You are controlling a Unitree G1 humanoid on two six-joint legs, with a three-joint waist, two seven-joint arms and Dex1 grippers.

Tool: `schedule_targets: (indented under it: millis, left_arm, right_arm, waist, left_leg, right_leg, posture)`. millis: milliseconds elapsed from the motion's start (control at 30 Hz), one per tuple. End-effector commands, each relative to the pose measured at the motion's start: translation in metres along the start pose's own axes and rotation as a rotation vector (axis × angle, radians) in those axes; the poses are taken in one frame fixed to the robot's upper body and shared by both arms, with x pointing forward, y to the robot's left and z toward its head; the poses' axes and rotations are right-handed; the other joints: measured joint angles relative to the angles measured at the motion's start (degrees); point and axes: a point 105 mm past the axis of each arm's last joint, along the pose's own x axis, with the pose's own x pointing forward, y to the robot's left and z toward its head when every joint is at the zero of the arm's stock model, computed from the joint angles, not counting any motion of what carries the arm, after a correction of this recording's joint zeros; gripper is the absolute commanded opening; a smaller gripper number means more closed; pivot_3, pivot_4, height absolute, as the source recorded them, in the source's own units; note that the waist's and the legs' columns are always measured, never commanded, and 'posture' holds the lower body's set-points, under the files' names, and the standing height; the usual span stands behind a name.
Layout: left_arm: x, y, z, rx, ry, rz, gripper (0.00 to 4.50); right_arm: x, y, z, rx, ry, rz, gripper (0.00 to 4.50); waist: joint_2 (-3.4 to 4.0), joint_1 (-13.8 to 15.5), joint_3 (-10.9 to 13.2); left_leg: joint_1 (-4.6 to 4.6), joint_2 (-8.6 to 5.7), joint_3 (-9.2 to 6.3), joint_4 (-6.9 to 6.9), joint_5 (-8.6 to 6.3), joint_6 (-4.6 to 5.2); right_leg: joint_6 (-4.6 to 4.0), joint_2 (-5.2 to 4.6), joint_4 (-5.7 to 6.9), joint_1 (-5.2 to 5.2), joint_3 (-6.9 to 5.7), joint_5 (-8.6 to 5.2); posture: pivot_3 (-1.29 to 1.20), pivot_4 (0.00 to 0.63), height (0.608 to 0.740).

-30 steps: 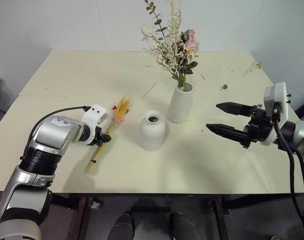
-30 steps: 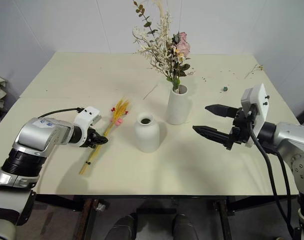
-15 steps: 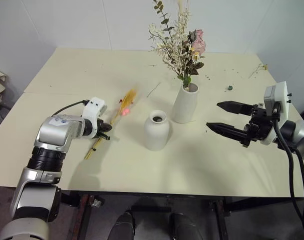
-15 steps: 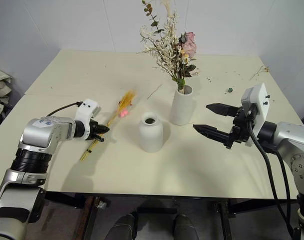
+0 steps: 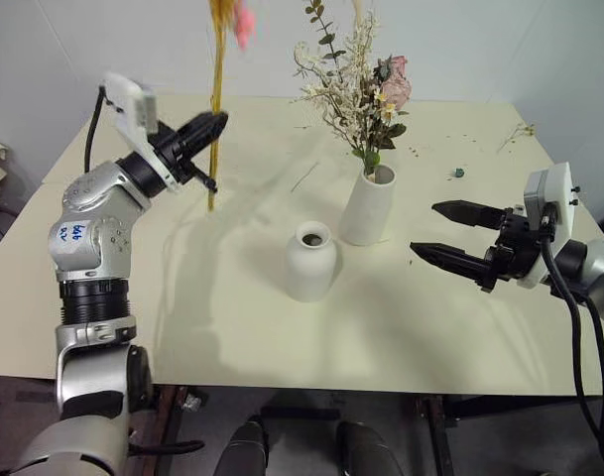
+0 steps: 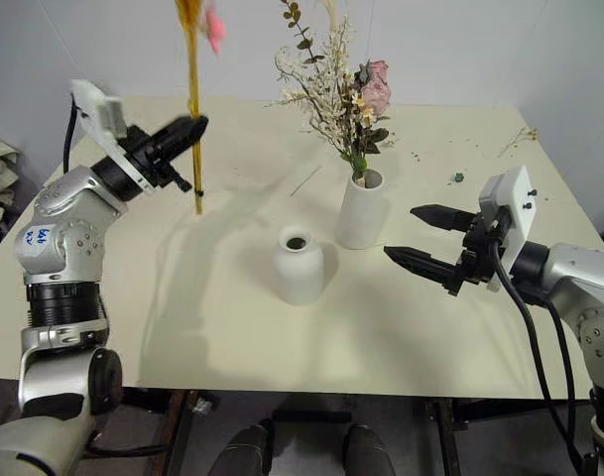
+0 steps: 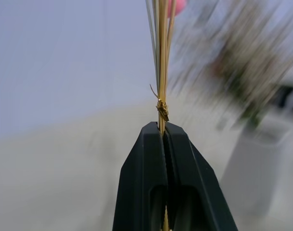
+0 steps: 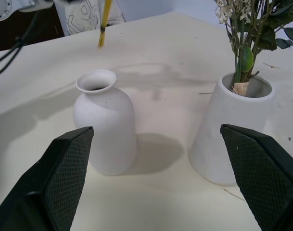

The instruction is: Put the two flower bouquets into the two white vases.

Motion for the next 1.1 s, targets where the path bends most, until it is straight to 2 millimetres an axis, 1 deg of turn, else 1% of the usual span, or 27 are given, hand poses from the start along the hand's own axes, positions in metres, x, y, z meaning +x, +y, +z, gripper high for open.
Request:
schedule_targets:
  millis: [33,167,267,333,400,533,600,767,900,1100]
  left_arm:
    - [0.0,-0.018,0.037,0.006,-0.2,-0.121,0.04]
    - [0.002,-0.038,0.039,-0.066,-0.248,-0.23,0.04]
    - [0.004,-0.053,0.043,-0.121,-0.286,-0.316,0.04]
    - [0.006,-0.065,0.037,-0.174,-0.265,-0.393,0.04]
    - [0.007,-0.072,0.029,-0.21,-0.24,-0.433,0.04]
    - [0.014,-0.078,0.023,-0.271,-0.26,-0.455,0.04]
    - [0.017,-0.08,0.013,-0.29,-0.245,-0.465,0.04]
    - [0.026,-0.079,-0.007,-0.335,-0.233,-0.445,0.04]
    - [0.032,-0.077,-0.014,-0.351,-0.243,-0.433,0.04]
    - [0.041,-0.087,-0.021,-0.381,-0.252,-0.476,0.04]
  right_arm:
    - [-0.006,0.013,0.016,-0.025,-0.081,0.046,4.5]
    - [-0.014,0.028,0.022,-0.009,-0.129,0.13,4.5]
    - [-0.019,0.035,0.026,-0.013,-0.157,0.173,4.5]
    - [-0.022,0.038,0.028,-0.037,-0.155,0.199,4.5]
    - [-0.024,0.039,0.031,-0.057,-0.153,0.214,4.5]
    - [-0.023,0.036,0.03,-0.077,-0.135,0.204,4.5]
    - [-0.022,0.034,0.028,-0.078,-0.132,0.194,4.5]
    - [-0.02,0.034,0.024,-0.076,-0.135,0.175,4.5]
    - [-0.02,0.032,0.024,-0.077,-0.137,0.161,4.5]
    - [-0.019,0.031,0.023,-0.082,-0.133,0.144,4.5]
  waist:
    - [0.0,-0.16,0.0]
    - [0.0,-0.09,0.0]
    - [0.0,-0.07,0.0]
    - [0.0,-0.07,0.0]
    - [0.0,-0.09,0.0]
    - [0.0,-0.08,0.0]
    - [0.0,-0.09,0.0]
    - [0.0,0.0,0.0]
    - [0.0,0.01,0.0]
    - [0.0,0.06,0.0]
  left_leg:
    - [0.01,0.0,0.0,0.01,0.0,0.0]
    - [0.02,0.0,-0.01,0.12,0.0,0.01]
    - [0.02,0.0,0.0,0.29,-0.01,0.02]
    - [0.02,-0.01,0.0,0.39,-0.01,0.03]
    - [0.04,-0.01,0.01,0.49,-0.01,0.04]
    - [0.04,0.0,0.04,0.53,0.04,0.11]
    - [0.04,0.0,0.05,0.53,0.05,0.13]
    - [0.04,0.0,0.08,0.53,0.05,0.15]
    - [0.01,0.0,0.09,0.52,0.02,0.19]
    - [0.01,0.0,0.09,0.48,0.0,0.21]
  right_leg:
    - [0.01,0.01,0.01,0.0,0.01,0.0]
    - [0.04,0.03,0.06,0.05,0.01,0.02]
    - [0.11,0.04,0.06,0.15,0.03,0.06]
    - [0.12,0.04,0.03,0.18,0.03,0.07]
    - [0.11,0.04,0.02,0.23,0.03,0.07]
    - [-0.07,0.04,-0.13,0.27,0.04,0.07]
    - [-0.15,0.04,-0.23,0.3,0.05,0.08]
    - [-0.21,0.04,-0.42,0.37,0.08,0.08]
    - [-0.18,0.04,-0.48,0.37,0.08,0.09]
    - [-0.1,0.04,-0.53,0.37,0.07,0.13]
  posture:
    - [0.0,0.15,0.74]
    - [0.0,0.15,0.74]
    - [0.0,0.15,0.74]
    - [0.0,0.15,0.74]
    - [0.0,0.15,0.74]
    - [0.0,0.15,0.74]
    - [0.0,0.15,0.74]
    - [0.0,0.15,0.74]
    - [0.0,0.15,0.74]
    - [0.0,0.15,0.74]
